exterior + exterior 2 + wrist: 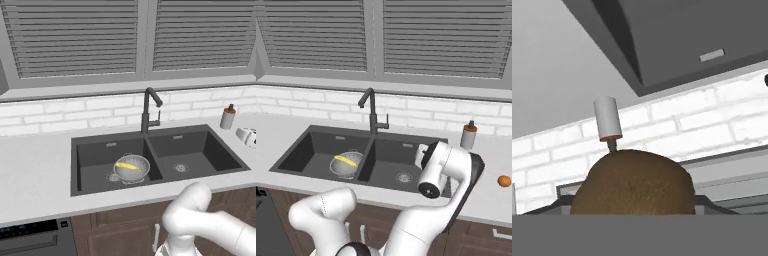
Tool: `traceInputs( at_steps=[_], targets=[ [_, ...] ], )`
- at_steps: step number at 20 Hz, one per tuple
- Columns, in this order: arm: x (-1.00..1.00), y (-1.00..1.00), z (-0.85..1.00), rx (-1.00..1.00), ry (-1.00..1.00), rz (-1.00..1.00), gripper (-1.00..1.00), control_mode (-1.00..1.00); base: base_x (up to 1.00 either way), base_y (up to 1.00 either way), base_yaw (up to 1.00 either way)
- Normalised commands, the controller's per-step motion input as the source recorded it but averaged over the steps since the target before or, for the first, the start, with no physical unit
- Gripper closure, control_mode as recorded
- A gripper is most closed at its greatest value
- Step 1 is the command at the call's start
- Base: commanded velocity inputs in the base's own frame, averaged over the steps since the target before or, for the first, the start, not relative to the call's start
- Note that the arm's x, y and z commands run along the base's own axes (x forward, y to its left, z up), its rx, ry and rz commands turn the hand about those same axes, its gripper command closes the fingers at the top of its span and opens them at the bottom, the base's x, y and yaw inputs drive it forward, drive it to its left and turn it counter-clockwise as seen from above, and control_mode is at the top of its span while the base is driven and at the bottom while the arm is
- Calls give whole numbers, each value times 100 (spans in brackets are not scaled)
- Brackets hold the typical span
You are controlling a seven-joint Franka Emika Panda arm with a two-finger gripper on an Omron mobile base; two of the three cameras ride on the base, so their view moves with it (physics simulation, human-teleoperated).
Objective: Put the colander in the sink, put the kiwi, banana, tangerine in the colander, and turn on the sink faucet and pour water over the colander.
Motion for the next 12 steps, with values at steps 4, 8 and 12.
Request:
traceInputs(
  at_steps=[4, 8, 12],
  targets=[
    [-68, 46, 66, 7, 21, 31, 100, -100, 0, 0, 0],
    [-80, 31, 41, 12, 17, 25, 100, -100, 0, 0, 0],
    [-87, 37, 44, 9, 9, 16, 100, -100, 0, 0, 0]
  ],
)
